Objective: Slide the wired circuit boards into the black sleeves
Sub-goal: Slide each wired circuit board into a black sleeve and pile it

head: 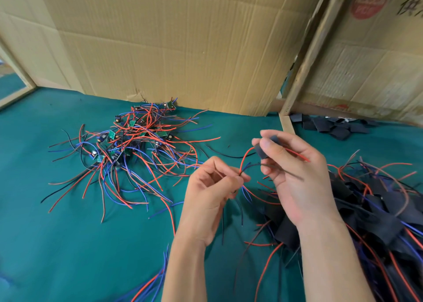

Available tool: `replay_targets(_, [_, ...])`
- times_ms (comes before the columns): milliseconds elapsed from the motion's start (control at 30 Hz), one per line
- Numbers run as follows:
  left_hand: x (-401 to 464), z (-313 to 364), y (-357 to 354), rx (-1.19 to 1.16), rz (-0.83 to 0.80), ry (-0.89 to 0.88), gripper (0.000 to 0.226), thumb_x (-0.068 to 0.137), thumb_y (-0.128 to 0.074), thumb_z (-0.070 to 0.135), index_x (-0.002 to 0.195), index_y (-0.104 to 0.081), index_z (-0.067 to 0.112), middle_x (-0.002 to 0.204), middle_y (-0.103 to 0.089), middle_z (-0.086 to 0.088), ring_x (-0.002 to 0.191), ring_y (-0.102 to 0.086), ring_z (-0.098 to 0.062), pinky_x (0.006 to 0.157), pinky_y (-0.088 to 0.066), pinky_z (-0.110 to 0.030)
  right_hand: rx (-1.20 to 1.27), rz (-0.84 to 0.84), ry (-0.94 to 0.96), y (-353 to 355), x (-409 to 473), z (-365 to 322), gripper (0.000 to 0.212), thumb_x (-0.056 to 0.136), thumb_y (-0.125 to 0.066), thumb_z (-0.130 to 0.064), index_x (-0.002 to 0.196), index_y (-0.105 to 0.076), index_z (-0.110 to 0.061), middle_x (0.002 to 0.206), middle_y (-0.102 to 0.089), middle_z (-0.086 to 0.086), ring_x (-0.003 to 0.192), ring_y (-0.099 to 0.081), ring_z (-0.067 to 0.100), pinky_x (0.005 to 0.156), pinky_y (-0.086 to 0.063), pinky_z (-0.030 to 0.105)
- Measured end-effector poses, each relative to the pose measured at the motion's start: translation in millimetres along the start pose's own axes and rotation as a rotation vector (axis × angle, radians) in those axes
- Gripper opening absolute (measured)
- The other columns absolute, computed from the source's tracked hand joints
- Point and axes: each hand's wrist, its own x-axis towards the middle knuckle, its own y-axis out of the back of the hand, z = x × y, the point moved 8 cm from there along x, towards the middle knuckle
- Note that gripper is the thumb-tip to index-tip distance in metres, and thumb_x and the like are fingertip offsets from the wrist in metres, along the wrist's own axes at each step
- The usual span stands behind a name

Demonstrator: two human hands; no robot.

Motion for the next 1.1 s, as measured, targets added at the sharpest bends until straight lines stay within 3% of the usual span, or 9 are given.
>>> replay_targets(100, [0.4,-0.7,3.4,0.113,0.036,-0.026,0.015,0.07,-0.081,0.02,0.077,-0.067,0.02,0.074,-0.064,-0.015,0.064,-0.05,-0.019,0.06,-0.036,-0.026,-0.021,-0.023,-0.009,-2.0,-0.6,2.6,0.036,0.06,-0.083,-0.028,0.093,-0.079,-0.012,0.096,-0.074,0.023,0.061,-0.059,0.015,0.054,-0.049,0.021])
replay_targets(267, [0.5,-3.0,5.4,0.184,0.06,-0.024,0.016,0.081,-0.074,0.022,0.095,-0.081,0.023,0.072,-0.07,-0.002,0.067,-0.061,-0.01,0.062,-0.041,-0.02,-0.008,-0.036,-0.01,-1.6,1.1,4.9,0.029,0.068,-0.082,-0.021,0.095,-0.08,-0.011,0.092,-0.074,0.017,0.062,-0.06,0.016,0.055,-0.049,0.021])
replay_targets(467, [1.7,-0.7,18.9,0.137,0.194,-0.05,0.013,0.086,-0.075,0.013,0.095,-0.082,0.018,0.074,-0.074,-0.007,0.058,-0.053,-0.007,0.059,-0.043,-0.015,0.092,0.013,0.044,2.6,1.2,-3.5,0.025,0.066,-0.081,-0.021,0.09,-0.079,-0.013,0.094,-0.074,0.017,0.064,-0.06,0.015,0.055,-0.048,0.021])
replay_targets(733, [3.2,-2.9,25.1,0.198,0.268,-0.073,0.021,0.092,-0.067,0.006,0.096,-0.082,0.021,0.07,-0.074,-0.007,0.055,-0.036,-0.01,0.051,-0.033,-0.017,0.163,0.139,0.133,10.9,1.4,-10.6,0.027,0.069,-0.081,-0.025,0.09,-0.073,-0.01,0.089,-0.074,0.008,0.064,-0.066,0.014,0.062,-0.054,0.02])
replay_targets(900, [3.8,-2.7,21.1,0.253,0.245,-0.098,0.023,0.092,-0.066,0.001,0.103,-0.08,0.016,0.069,-0.074,-0.004,0.051,-0.049,0.003,0.055,-0.038,-0.007,0.181,0.193,0.156,14.8,0.5,-13.4,0.023,0.072,-0.078,-0.025,0.089,-0.07,-0.011,0.085,-0.076,0.002,0.068,-0.071,0.015,0.066,-0.056,0.02])
replay_targets(1100, [4.8,-3.9,22.4,0.311,0.242,-0.099,0.025,0.092,-0.067,0.003,0.102,-0.079,0.022,0.076,-0.077,-0.002,0.051,-0.045,0.01,0.053,-0.036,-0.004,0.13,0.201,0.204,15.1,-0.3,-18.3,0.025,0.075,-0.077,-0.022,0.093,-0.068,-0.008,0.079,-0.075,0.001,0.066,-0.071,0.015,0.065,-0.056,0.022])
